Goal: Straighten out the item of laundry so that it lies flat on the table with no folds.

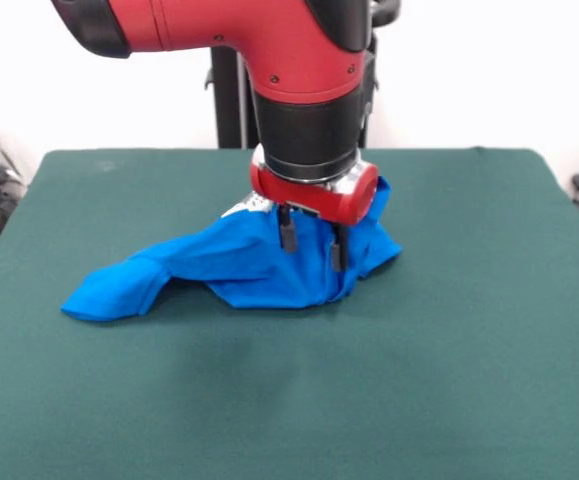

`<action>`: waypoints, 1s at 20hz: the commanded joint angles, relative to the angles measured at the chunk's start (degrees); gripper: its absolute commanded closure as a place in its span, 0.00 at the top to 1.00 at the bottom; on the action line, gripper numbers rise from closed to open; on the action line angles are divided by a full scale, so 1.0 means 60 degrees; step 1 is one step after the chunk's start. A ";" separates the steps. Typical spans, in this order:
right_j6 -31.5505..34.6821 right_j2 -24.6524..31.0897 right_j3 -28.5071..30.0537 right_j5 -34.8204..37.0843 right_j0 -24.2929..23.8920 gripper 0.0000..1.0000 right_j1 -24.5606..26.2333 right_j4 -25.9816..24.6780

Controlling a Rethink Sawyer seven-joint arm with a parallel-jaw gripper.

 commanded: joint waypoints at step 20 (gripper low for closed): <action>-0.1825 -0.0326 0.1351 0.1764 0.0262 1.00 0.1381 0.0024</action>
